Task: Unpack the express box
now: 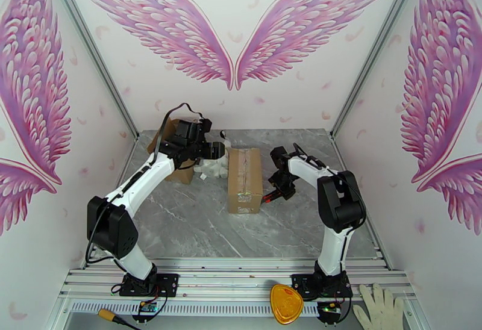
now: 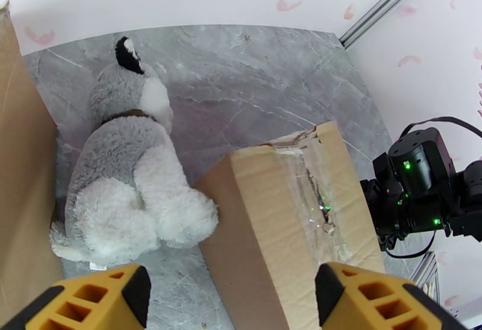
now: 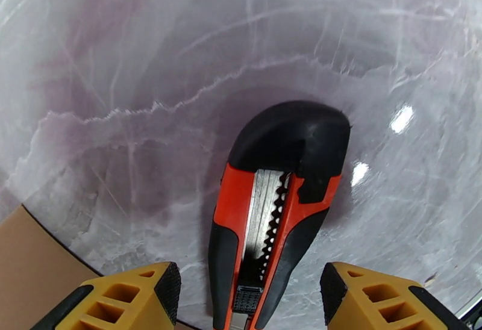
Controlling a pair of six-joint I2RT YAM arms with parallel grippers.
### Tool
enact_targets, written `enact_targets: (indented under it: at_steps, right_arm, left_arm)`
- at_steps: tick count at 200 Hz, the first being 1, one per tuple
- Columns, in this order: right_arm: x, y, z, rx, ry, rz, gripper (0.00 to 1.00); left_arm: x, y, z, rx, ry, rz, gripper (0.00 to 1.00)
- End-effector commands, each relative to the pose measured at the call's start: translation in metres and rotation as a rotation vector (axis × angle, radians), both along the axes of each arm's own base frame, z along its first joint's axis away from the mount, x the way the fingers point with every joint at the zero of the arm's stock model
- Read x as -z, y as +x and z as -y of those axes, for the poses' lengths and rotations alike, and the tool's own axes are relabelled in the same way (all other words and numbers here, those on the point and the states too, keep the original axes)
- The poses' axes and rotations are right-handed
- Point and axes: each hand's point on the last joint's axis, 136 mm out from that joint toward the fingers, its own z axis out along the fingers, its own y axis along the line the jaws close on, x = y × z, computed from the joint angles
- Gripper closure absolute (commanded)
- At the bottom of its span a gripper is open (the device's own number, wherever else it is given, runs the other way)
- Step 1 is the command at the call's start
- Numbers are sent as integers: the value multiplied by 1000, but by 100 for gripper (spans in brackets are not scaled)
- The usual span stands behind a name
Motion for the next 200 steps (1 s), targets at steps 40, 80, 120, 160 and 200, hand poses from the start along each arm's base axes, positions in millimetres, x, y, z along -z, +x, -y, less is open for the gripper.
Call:
enact_targets:
  at_steps: [40, 80, 120, 160, 200]
  right_arm:
    - [21, 0, -5, 24, -23, -38, 39]
    - [30, -2, 0, 32, -52, -32, 46]
    - [32, -4, 7, 31, -91, -24, 58]
    - [22, -4, 17, 28, -134, 16, 63]
    - [4, -3, 31, 20, -199, 67, 72]
  left_arm:
    - [-6, 6, 2, 4, -23, -4, 23]
    - [-7, 6, 2, -5, -28, -7, 23]
    - [-8, 6, 3, -7, -33, -7, 23]
    - [-11, 5, 7, -4, -35, -4, 23]
    - [-12, 3, 12, 2, -34, 4, 23]
